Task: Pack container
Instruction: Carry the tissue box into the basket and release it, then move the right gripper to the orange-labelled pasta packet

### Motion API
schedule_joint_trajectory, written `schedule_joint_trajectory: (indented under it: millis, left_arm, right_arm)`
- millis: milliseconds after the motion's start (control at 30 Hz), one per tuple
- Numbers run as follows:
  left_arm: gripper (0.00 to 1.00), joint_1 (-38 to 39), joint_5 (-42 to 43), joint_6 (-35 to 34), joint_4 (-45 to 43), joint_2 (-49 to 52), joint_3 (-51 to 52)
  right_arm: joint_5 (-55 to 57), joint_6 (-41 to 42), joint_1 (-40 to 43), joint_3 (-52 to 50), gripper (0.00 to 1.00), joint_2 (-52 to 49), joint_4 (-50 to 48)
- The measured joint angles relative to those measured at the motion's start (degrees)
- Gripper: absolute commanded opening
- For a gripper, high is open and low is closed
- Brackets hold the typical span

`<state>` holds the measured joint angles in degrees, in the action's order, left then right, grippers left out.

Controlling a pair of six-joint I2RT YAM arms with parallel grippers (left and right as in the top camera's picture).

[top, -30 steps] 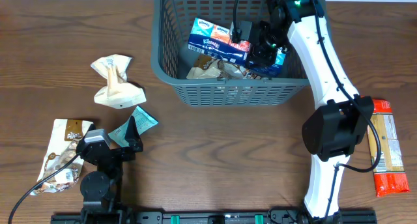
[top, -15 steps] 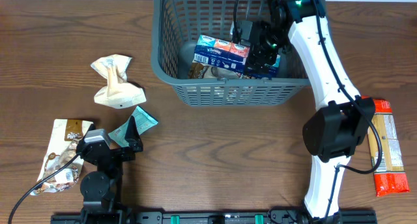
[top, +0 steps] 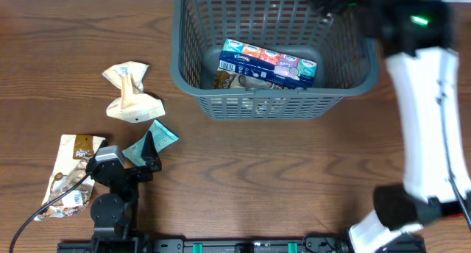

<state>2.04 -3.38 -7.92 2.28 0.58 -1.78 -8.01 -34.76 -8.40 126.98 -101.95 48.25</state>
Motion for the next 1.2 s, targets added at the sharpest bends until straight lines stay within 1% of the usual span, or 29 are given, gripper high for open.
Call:
schedule_joint_trajectory:
  millis: [67, 100, 133, 233, 267, 333, 367, 433, 467, 600, 700, 800, 933, 1033, 1100, 1133, 1200]
  left_arm:
    - [0.99, 0.00, 0.02, 0.00, 0.00, 0.00, 0.00]
    - [0.99, 0.00, 0.02, 0.00, 0.00, 0.00, 0.00]
    - [0.99, 0.00, 0.00, 0.00, -0.02, 0.00, 0.00]
    - [0.99, 0.00, 0.00, 0.00, 0.00, 0.00, 0.00]
    - [0.99, 0.00, 0.02, 0.00, 0.00, 0.00, 0.00]
    - [0.99, 0.00, 0.02, 0.00, -0.02, 0.00, 0.00]
    - [0.99, 0.00, 0.00, 0.00, 0.00, 0.00, 0.00]
    - [0.99, 0.00, 0.02, 0.00, 0.00, 0.00, 0.00]
    - [0.99, 0.00, 0.00, 0.00, -0.02, 0.00, 0.00]
    - [0.99, 0.00, 0.02, 0.00, 0.00, 0.00, 0.00]
    - [0.99, 0.00, 0.02, 0.00, 0.00, 0.00, 0.00]
    - [0.99, 0.00, 0.00, 0.00, 0.00, 0.00, 0.00]
    - [0.99, 0.00, 0.02, 0.00, 0.00, 0.00, 0.00]
    - [0.99, 0.00, 0.02, 0.00, 0.02, 0.00, 0.00]
    - [0.99, 0.00, 0.02, -0.02, 0.00, 0.00, 0.00]
    - [0.99, 0.00, 0.02, 0.00, 0.02, 0.00, 0.00]
    - [0.99, 0.00, 0.04, 0.00, 0.02, 0.02, 0.00]
  right_arm:
    - [4.85, 6.56, 3.67, 0.48, 0.91, 3.17, 2.08]
    - [7.45, 10.36, 6.64, 0.70, 0.91, 4.79, 4.96]
    - [8.79, 12.41, 8.37, 0.74, 0.91, 5.57, 7.15]
    - [11.39, 19.78, 17.05, 0.83, 0.89, 7.23, 16.96]
    - [11.19, 22.12, 20.68, 0.81, 0.88, 7.32, 21.81]
    - [10.60, 24.15, 24.92, 0.74, 0.87, 7.23, 27.28]
    - [9.79, 24.92, 27.06, 0.68, 0.89, 7.17, 30.42]
    - [8.07, 25.77, 31.17, 0.52, 0.97, 7.15, 35.47]
    - [7.04, 25.77, 33.03, 0.52, 0.99, 7.15, 37.68]
    - [3.96, 25.31, 36.85, 0.11, 0.99, 7.45, 44.02]
    - [1.66, 25.27, 37.57, -2.19, 0.99, 9.03, 45.29]
    - [-0.61, 25.09, 37.55, -8.07, 0.99, 12.72, 45.00]
    - [-2.27, 24.81, 37.44, -20.85, 0.99, 20.09, 42.25]
    - [-2.51, 25.20, 37.44, -33.44, 0.99, 27.39, 37.92]
    - [-0.72, 26.58, 37.42, -41.64, 0.99, 32.48, 34.58]
    - [0.22, 27.08, 37.42, -44.13, 0.99, 34.14, 33.81]
    - [3.87, 28.24, 37.44, -51.12, 0.99, 38.62, 29.31]
